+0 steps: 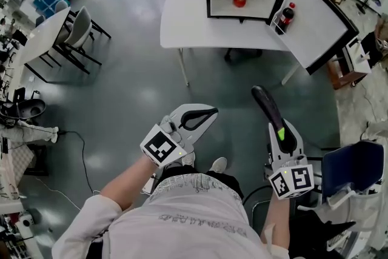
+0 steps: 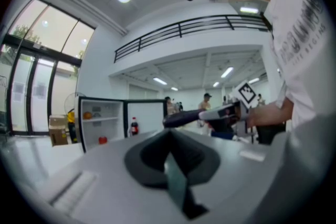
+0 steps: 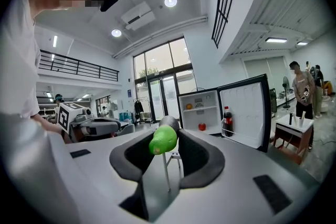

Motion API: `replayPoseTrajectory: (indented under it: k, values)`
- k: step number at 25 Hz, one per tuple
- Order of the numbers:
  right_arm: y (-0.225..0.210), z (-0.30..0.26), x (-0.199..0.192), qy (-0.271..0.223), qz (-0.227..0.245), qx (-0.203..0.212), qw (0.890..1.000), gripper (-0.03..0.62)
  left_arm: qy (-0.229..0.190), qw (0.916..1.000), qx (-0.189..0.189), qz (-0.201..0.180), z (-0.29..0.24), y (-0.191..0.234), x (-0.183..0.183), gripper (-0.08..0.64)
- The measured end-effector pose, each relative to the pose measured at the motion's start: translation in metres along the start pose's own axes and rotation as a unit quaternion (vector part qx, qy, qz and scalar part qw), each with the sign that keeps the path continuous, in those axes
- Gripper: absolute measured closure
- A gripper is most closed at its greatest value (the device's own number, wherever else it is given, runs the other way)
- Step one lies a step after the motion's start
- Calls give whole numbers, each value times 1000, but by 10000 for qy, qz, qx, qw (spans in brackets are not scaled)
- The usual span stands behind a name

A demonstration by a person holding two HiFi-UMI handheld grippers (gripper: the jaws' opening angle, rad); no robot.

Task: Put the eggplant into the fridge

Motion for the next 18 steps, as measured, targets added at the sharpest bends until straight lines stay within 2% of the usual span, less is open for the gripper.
replayPoseTrajectory:
  k: [9,18]
  values:
    - [-30,21,0,5,21,170,9999,474,7,9999,155,-33,-26,-31,5,552]
    - [-53,23,-4,75,-16,306,9995,474,64,9996,246,-94,-45,-40,7,552]
Point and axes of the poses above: the fingertips, and each gripper's own axes: z backward along the fingers, y to its left, x out of its top, the point moved 6 cm from there along z, backward along the fingers, and after that the axes turned 3 degrees about -z, right-handed, at the moved point
